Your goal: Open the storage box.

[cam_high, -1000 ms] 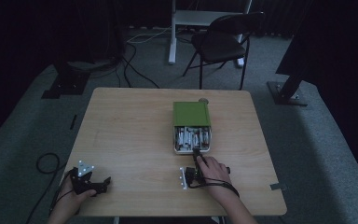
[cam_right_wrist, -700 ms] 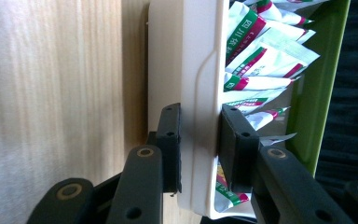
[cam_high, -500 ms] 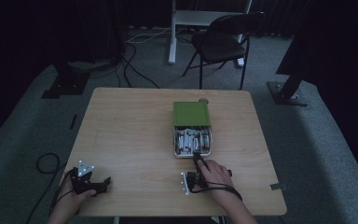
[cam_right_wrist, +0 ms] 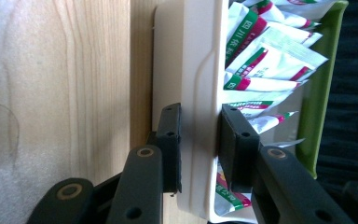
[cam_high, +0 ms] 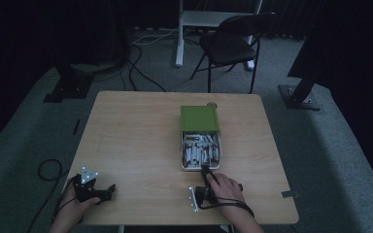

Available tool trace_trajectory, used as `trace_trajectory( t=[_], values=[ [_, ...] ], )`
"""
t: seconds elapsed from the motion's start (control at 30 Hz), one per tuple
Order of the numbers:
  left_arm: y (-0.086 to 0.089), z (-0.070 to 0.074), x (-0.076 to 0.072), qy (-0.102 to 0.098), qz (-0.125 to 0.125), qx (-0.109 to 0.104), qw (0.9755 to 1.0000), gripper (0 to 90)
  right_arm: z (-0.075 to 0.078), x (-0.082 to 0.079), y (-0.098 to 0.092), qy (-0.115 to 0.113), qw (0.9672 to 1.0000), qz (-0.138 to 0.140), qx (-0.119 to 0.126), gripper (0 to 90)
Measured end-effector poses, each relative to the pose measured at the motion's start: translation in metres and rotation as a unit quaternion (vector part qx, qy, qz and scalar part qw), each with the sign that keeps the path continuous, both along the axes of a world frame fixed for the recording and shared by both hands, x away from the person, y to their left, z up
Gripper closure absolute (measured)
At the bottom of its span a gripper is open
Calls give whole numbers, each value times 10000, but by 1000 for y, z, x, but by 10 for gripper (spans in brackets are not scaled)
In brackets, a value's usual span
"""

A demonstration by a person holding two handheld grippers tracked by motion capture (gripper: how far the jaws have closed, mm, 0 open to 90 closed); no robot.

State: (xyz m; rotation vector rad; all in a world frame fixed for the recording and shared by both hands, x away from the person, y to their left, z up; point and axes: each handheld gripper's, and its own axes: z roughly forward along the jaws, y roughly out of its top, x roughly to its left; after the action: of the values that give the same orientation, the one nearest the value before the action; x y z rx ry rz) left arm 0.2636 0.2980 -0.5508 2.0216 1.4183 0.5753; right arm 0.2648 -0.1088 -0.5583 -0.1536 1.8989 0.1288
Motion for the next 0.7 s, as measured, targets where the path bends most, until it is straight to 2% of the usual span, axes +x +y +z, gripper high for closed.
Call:
trace_trajectory(
  t=[0.13, 0.4, 0.5, 0.7],
  values=[
    [0, 0, 0, -8, 0, -4, 10000, 7, 0, -4, -1, -1, 9999, -24, 100, 716],
    [0, 0, 0, -7, 0, -2, 10000, 7, -1, -10, -3, -39, 9999, 50, 84, 716],
    [0, 0, 0, -7, 6, -2, 10000, 8, -1, -13, -4, -7, 9999, -26, 139, 716],
    [0, 0, 0, -7, 11, -3, 10000, 7, -1, -19, -6, -4, 9999, 5, 135, 716]
  ],
)
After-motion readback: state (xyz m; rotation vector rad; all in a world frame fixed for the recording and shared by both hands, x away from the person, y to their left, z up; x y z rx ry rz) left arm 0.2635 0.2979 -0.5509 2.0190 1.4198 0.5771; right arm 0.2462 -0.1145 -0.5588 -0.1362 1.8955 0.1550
